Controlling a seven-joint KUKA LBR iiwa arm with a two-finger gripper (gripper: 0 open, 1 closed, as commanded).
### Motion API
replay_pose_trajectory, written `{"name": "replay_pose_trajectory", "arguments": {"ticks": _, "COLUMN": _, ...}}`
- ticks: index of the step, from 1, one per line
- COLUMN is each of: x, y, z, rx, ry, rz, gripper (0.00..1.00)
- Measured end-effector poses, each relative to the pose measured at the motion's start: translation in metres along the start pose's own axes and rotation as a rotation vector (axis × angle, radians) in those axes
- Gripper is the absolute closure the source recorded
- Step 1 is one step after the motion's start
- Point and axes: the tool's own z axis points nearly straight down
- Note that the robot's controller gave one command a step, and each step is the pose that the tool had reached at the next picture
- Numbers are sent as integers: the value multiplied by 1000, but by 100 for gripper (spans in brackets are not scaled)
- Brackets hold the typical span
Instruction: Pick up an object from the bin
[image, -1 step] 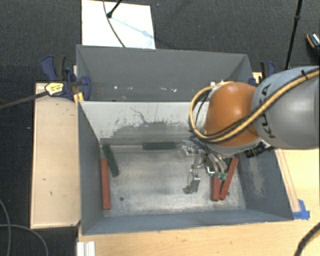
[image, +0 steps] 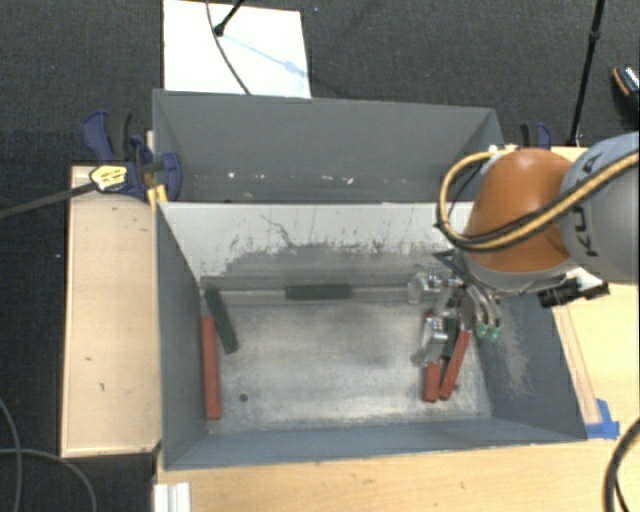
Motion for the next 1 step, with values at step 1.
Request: {"name": "replay_pose_trajectory", "arguments": {"ticks": 1, "x": 44, "y": -69, "z": 72, "rx": -2, "ry": 8, "rz": -369, "gripper": 0}}
